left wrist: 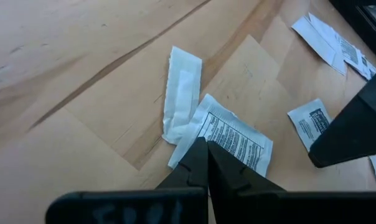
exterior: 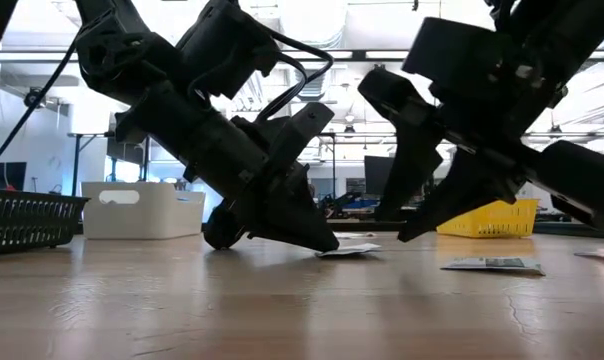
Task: Pick & Place First Aid Supplies
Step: Put the gray towelette pack into the white bin
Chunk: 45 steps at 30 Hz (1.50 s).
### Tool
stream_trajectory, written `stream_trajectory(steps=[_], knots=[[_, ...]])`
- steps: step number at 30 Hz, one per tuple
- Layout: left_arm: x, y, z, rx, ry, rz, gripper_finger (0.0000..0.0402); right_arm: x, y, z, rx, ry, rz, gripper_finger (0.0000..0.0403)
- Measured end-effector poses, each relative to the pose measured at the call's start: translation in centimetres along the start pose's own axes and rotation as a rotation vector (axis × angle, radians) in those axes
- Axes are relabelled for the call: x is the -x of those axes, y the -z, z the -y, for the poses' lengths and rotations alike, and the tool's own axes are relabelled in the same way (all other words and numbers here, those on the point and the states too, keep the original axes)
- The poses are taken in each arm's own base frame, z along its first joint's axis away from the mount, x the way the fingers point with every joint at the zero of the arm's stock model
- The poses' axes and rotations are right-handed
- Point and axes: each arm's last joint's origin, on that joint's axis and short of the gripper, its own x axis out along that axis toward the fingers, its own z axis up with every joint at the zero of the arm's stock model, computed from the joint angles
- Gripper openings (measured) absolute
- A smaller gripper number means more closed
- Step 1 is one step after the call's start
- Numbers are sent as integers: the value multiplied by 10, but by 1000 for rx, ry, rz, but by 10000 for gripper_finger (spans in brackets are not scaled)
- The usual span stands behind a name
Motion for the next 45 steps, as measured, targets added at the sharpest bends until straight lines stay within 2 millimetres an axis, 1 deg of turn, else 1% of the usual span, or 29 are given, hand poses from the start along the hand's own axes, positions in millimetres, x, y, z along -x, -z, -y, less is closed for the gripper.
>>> stream_trajectory(steps=[12, 21, 26, 31, 38, 45], knots=[[0, -1, 1, 24, 10, 14, 0, -4, 4, 5, -20, 5, -14, 105], [0, -1, 2, 26, 18, 23, 0, -9, 7, 11, -70, 8, -21, 105], [-1, -2, 3, 27, 23, 28, 0, -24, 9, 1, -48, 3, -48, 105], [-1, -2, 3, 25, 21, 27, 0, -37, 4, -6, -10, 97, -105, 105], [0, -1, 2, 24, 20, 17, 0, -36, -1, -1, -10, 135, -147, 104], [0, -1, 2, 25, 31, 7, 0, -36, 0, 0, -15, 144, -155, 89]])
